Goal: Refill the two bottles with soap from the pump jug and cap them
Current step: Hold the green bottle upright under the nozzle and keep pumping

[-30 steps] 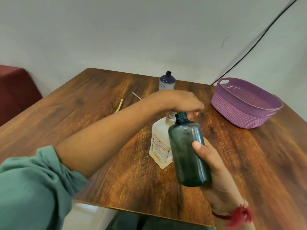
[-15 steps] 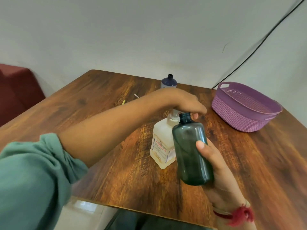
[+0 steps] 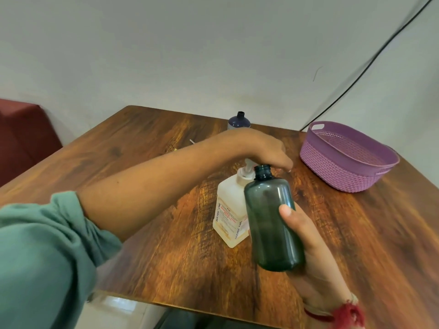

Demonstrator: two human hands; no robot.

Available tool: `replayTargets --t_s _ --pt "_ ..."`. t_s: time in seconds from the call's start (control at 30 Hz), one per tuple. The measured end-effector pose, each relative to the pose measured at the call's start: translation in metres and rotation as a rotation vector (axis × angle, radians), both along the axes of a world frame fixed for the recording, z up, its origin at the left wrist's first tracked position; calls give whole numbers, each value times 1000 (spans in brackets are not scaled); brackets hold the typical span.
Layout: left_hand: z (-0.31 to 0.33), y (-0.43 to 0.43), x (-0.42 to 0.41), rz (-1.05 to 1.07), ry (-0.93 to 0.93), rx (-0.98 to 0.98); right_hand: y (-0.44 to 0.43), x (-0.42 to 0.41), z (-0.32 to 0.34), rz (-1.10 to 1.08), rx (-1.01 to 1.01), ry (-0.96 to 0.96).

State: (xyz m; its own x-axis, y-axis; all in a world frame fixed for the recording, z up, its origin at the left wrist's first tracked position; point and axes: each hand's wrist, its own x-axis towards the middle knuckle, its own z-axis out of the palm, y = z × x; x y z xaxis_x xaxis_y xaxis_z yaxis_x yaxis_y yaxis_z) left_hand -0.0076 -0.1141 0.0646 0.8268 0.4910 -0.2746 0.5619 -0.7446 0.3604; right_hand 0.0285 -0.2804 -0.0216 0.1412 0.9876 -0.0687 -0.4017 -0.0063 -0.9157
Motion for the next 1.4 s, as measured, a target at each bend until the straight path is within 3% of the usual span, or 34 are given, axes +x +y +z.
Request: replayTargets --t_s 0.13,0.37,0.53,0.77,0.9,1.13,1.3,1.4 --pt "-8 -1 -6 71 -100 -192 3 -3 -2 -1 -17 -14" --pt "2 1 -5 -13 -49 17 0 3 2 16 -5 -64" --pt "-11 1 -8 63 -107 -158 5 2 -2 8 -17 -57" --pt "-3 3 -8 12 -111 -49 1 3 2 5 -12 -62" --pt "-9 0 -6 44 -129 -198 3 1 -2 0 -12 -32" --pt "-2 0 2 -27 14 7 1 5 -1 8 6 -39" --pt "-15 5 1 55 -152 -230 4 5 -4 0 4 -28" --pt "-15 6 -1 60 -125 -171 5 4 -7 -1 2 -15"
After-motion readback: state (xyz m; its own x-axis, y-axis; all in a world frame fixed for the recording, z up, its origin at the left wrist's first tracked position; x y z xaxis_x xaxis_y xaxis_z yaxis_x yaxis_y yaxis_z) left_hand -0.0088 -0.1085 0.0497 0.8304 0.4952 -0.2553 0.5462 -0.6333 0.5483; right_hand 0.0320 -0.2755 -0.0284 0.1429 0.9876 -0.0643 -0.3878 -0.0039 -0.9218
